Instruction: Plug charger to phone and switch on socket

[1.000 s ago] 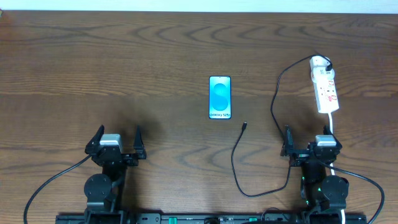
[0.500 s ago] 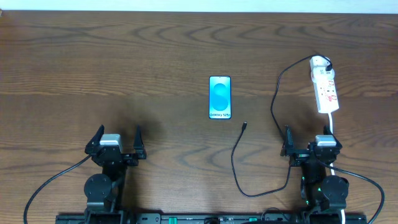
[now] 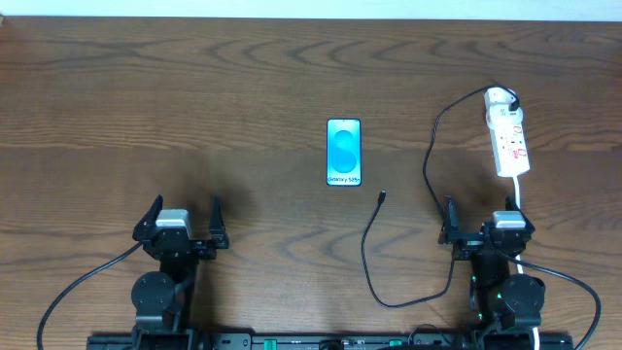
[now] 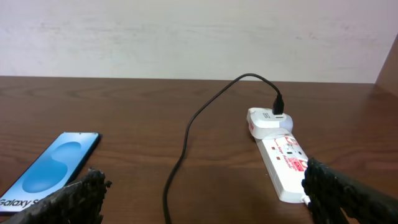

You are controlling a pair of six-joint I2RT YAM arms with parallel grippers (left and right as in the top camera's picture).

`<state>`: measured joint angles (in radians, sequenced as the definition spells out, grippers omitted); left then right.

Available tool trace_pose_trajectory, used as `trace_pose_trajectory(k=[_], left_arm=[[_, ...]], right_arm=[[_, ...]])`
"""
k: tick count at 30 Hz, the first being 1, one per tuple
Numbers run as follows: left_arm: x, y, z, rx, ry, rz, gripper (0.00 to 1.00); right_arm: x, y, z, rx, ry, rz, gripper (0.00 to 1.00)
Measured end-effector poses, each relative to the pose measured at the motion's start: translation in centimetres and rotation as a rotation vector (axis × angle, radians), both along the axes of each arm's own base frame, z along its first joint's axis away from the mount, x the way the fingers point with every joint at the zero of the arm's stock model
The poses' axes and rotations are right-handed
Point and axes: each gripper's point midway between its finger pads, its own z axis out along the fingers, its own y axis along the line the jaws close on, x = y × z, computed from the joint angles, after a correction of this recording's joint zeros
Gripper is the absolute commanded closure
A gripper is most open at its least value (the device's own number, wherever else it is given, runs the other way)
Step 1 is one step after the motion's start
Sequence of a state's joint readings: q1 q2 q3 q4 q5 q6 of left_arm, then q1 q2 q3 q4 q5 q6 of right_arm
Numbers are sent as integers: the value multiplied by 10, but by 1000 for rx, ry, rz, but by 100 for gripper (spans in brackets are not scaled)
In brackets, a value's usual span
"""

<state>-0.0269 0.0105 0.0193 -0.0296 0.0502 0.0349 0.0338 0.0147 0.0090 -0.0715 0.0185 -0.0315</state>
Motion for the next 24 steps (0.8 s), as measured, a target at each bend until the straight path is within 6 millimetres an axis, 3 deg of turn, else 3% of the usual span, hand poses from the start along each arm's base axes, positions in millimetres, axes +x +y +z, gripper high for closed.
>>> trace_pose_trajectory(k=[5, 13, 16, 19, 24], left_arm=[[0, -3, 0, -18, -1, -17, 2], [-5, -41, 9, -297, 3, -212, 2], [-6, -47, 23, -335, -44, -258, 2], [-8, -50, 49, -347, -150, -295, 2], [-10, -52, 59, -373, -180, -313, 2]], right_arm=[[0, 0, 0, 0, 0, 0, 1], [0, 0, 0, 0, 0, 0, 1], [0, 0, 0, 0, 0, 0, 1], [0, 0, 0, 0, 0, 0, 1], [0, 0, 0, 0, 0, 0, 1]])
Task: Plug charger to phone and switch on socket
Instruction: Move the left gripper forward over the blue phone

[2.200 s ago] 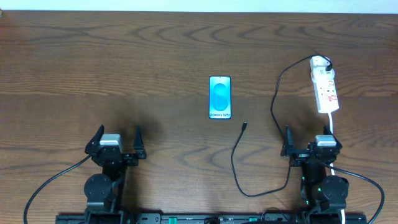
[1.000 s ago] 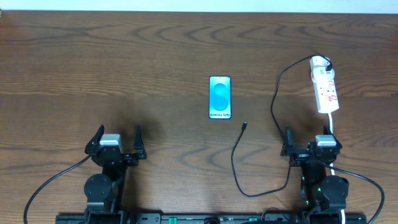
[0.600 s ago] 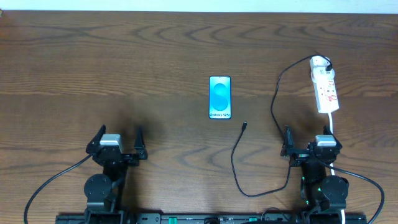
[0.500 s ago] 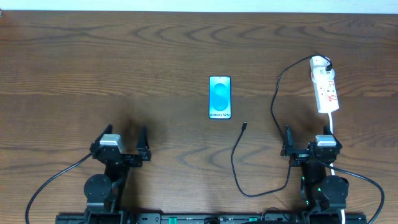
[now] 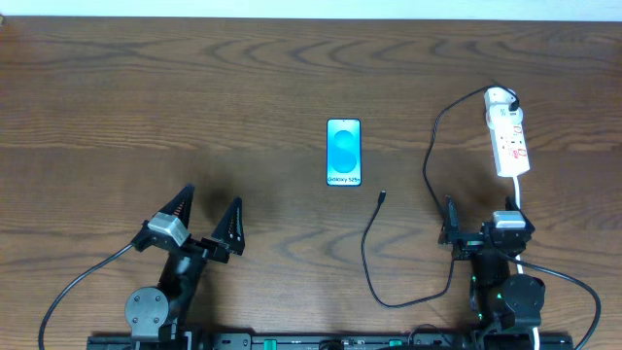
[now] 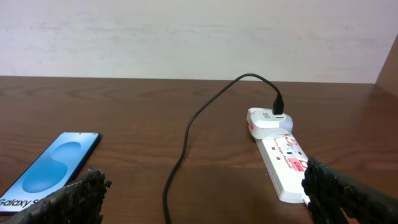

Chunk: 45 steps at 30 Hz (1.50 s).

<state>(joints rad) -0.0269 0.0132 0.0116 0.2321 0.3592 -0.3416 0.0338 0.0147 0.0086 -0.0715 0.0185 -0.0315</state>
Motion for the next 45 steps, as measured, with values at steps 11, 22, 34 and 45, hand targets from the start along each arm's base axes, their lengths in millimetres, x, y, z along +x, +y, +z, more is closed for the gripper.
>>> trace_pose_trajectory(k=[11, 22, 34, 45], left_arm=[[9, 12, 16, 101, 452, 66, 2], [50, -59, 23, -30, 813, -393, 2], [45, -81, -10, -18, 1259, -282, 2], [83, -114, -7, 329, 1463, -152, 2]], right_arm=[[0, 0, 0, -3, -1, 0, 1], [0, 0, 0, -3, 0, 0, 1], [0, 0, 0, -3, 0, 0, 1], [0, 0, 0, -3, -1, 0, 1]])
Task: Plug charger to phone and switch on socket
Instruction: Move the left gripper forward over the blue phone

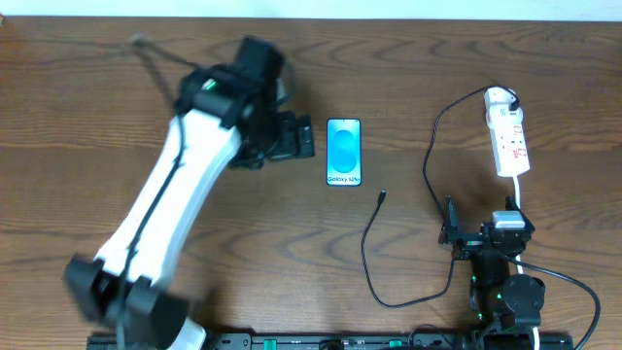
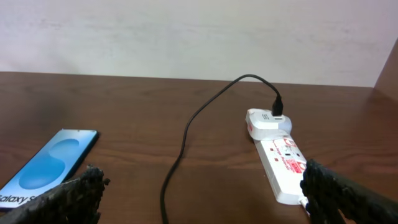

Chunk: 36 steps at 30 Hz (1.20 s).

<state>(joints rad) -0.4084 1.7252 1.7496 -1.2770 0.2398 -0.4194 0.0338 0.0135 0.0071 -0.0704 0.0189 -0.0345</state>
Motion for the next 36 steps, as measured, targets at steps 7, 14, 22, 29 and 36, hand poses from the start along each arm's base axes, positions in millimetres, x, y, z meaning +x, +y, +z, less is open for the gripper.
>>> trace_pose_trajectory(k=[7, 14, 22, 29, 36], left_arm=[[38, -23, -6, 85, -11, -37, 2], [59, -38, -21, 88, -36, -43, 2], [72, -64, -52, 85, -28, -27, 2], [83, -76, -92, 96, 16, 30, 2], [92, -85, -126, 105, 43, 58, 2]], right_arm=[[0, 0, 0, 0, 0, 0, 1], [0, 0, 0, 0, -1, 0, 1], [0, 0, 0, 0, -1, 0, 1], [0, 0, 0, 0, 0, 0, 1], [0, 0, 0, 0, -1, 0, 1]])
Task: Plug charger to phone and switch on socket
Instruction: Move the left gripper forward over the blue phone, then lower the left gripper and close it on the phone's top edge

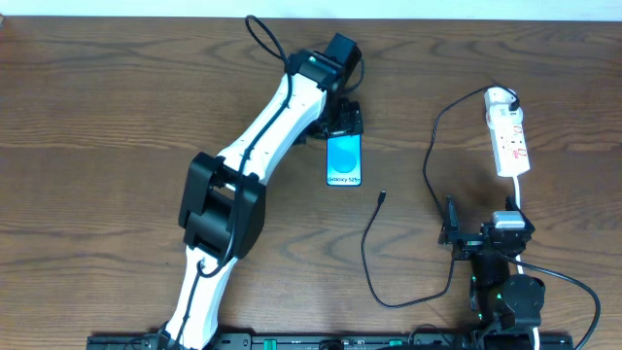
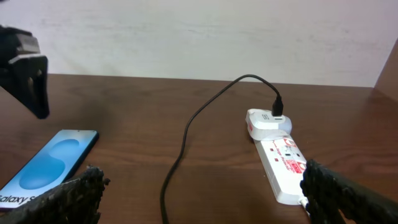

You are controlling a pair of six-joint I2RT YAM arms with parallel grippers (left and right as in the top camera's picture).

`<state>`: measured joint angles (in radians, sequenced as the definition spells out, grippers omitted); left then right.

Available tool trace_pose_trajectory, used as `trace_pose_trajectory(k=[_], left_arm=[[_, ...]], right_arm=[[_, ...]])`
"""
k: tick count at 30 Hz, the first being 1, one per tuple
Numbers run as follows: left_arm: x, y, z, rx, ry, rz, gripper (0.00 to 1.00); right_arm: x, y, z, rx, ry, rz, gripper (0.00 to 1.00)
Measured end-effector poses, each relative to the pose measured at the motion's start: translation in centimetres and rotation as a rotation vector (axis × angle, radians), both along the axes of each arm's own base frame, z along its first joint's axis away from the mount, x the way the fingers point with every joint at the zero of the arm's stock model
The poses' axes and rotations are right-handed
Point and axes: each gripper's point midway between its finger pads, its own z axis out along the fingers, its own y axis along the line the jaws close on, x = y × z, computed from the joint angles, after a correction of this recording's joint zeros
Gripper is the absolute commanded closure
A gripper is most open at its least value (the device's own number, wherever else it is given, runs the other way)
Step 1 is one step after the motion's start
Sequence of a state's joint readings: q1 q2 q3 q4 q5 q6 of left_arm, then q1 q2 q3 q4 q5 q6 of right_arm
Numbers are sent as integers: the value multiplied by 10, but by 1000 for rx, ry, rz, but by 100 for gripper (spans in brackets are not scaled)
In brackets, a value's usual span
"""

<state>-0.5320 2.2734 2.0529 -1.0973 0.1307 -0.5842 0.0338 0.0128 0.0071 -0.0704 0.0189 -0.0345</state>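
The phone (image 1: 344,160) lies face up mid-table, its blue screen lit; the right wrist view has it at the lower left (image 2: 55,163). My left gripper (image 1: 337,126) hangs open over the phone's far end, one dark finger (image 2: 28,78) showing in the right wrist view. The black cable's free plug (image 1: 382,197) lies just right of the phone's near end. The cable (image 2: 186,140) runs to a white adapter (image 2: 268,120) in the white power strip (image 1: 509,141). My right gripper (image 2: 205,199) rests open, low at the near right, holding nothing.
The cable loops toward the table's near edge (image 1: 389,301) between the phone and my right arm (image 1: 501,282). My left arm (image 1: 262,146) stretches diagonally across the table's left half. A pale wall (image 2: 199,31) stands behind the table.
My left gripper has moved right from beside the phone's left edge to over its far end. The phone, cable, power strip and right gripper are where they were.
Both grippers first rested open at the near edge. My left gripper then turned slightly at its rest spot, later stood extended just left of the phone, and now hangs over the phone's far end. My right arm has stayed still throughout.
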Motion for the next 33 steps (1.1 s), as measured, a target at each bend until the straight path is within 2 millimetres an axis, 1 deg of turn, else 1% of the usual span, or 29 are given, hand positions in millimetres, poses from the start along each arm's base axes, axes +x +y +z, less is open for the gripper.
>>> trace_pose_trajectory(k=[6, 11, 19, 26, 33], left_arm=[[3, -22, -16, -13, -25, -32, 2], [2, -37, -20, -18, -51, -68, 2], [7, -33, -22, 23, -81, -64, 2], [4, -30, -30, 38, -68, -69, 2], [4, -30, -32, 45, -76, -115, 2]], right_arm=[[0, 0, 0, 0, 0, 0, 1], [0, 0, 0, 0, 0, 0, 1], [0, 0, 0, 0, 0, 0, 1], [0, 0, 0, 0, 0, 0, 1], [0, 0, 0, 0, 0, 0, 1]])
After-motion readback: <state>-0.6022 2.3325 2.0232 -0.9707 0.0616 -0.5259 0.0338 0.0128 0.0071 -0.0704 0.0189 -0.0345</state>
